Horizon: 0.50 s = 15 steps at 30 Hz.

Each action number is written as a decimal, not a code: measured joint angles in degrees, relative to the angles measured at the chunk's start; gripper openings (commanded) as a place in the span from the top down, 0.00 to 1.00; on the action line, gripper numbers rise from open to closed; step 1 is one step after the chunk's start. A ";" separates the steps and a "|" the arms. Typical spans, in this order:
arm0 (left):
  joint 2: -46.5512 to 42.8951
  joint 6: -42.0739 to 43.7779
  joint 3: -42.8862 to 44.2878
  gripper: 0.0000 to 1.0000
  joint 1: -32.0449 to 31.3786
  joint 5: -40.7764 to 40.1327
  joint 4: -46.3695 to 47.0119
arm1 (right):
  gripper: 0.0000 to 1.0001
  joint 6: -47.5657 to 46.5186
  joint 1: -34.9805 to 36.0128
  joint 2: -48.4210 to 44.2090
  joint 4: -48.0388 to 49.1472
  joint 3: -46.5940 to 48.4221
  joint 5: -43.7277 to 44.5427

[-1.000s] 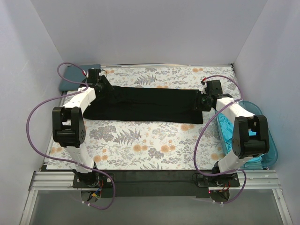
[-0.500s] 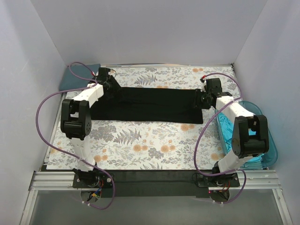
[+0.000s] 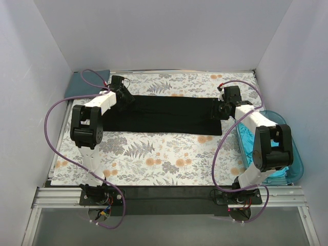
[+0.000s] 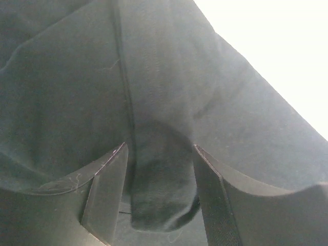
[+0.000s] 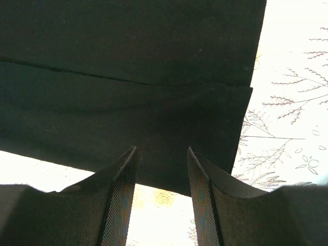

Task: Fold and stack the t-shirts
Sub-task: Fold the tshirt

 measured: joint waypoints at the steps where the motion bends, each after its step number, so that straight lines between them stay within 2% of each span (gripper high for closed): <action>1: 0.00 -0.09 0.26 0.51 -0.04 0.07 -0.02 | 0.57 -0.02 0.11 0.07 0.00 0.00 0.00; 10: 0.96 -0.35 0.94 0.61 -0.94 0.35 0.11 | 0.57 -0.33 0.37 0.33 0.02 0.00 0.00; 13: 2.36 -0.55 1.03 0.79 -1.05 0.35 0.24 | 0.57 -0.44 0.42 0.35 0.02 0.00 0.00; 14: 2.54 -0.52 1.03 0.93 -1.07 0.31 0.24 | 0.57 -0.44 0.42 0.35 0.02 0.00 0.00; 15: 2.54 -0.68 1.07 0.99 -1.07 0.28 0.22 | 0.57 -0.44 0.46 0.37 0.02 0.00 0.00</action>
